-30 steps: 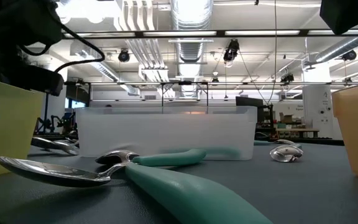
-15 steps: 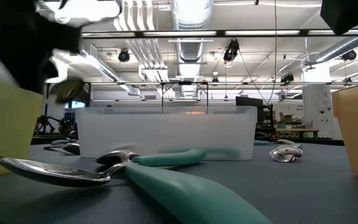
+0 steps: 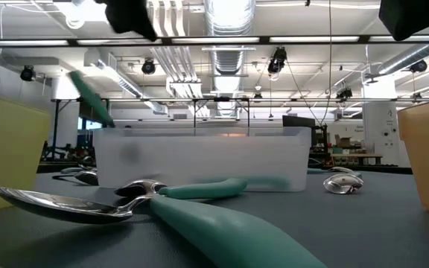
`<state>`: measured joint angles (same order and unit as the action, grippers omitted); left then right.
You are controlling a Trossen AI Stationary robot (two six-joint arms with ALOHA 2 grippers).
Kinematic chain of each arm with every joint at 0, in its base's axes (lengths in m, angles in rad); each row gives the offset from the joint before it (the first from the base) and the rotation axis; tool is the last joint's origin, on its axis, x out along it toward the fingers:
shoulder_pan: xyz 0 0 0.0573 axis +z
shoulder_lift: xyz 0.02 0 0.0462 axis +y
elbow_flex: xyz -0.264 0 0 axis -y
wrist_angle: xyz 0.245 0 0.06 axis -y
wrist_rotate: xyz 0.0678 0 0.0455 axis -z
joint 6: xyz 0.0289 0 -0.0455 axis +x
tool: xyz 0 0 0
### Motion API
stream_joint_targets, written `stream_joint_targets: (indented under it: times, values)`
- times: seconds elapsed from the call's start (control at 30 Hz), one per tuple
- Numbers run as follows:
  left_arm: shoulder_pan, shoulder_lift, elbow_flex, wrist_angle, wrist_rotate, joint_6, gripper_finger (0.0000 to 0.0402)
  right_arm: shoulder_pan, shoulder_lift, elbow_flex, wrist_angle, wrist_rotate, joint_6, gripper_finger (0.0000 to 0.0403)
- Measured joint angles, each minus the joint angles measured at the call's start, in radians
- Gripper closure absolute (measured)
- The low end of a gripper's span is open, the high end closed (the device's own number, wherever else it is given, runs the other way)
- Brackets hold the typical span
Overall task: Sort silverware by color (type)
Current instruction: Put the black spoon into the orange bin
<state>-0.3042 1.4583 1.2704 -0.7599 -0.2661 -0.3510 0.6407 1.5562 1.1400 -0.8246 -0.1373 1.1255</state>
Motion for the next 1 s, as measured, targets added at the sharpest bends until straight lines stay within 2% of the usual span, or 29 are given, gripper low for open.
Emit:
stream_joint_targets:
  times: [0.1,0.27,0.4,0.53,0.63,0.73,0.9,1.0]
  values:
    - [0.004,0.085,0.083,-0.012,0.003,0.058,0.0401,0.000,0.000,0.000,0.001,0.000,0.004,0.0252]
    - [0.008,0.185,0.170,-0.119,0.002,0.062,0.0402,0.003,0.000,0.000,0.002,0.000,0.055,0.0252]
    - [0.003,0.185,0.171,-0.137,0.003,0.047,0.0401,0.009,0.000,0.000,0.002,0.007,0.068,0.0252]
    - [-0.007,0.124,0.131,-0.177,0.003,-0.011,0.0401,0.015,0.000,0.000,0.002,0.008,0.068,0.0252]
    - [-0.026,0.041,0.048,-0.241,0.003,-0.094,0.0401,0.020,0.000,0.000,0.002,0.017,0.062,0.0252]
    - [-0.062,-0.069,-0.085,-0.271,0.013,-0.227,0.0401,0.023,0.000,0.000,0.002,0.047,0.047,0.0252]
    - [-0.156,-0.255,-0.335,-0.269,0.111,-0.499,0.0401,0.022,0.000,0.000,0.002,0.060,0.005,0.0252]
    - [-0.210,-0.336,-0.457,-0.248,0.130,-0.665,0.0400,0.018,0.000,0.000,0.002,0.062,-0.012,0.0252]
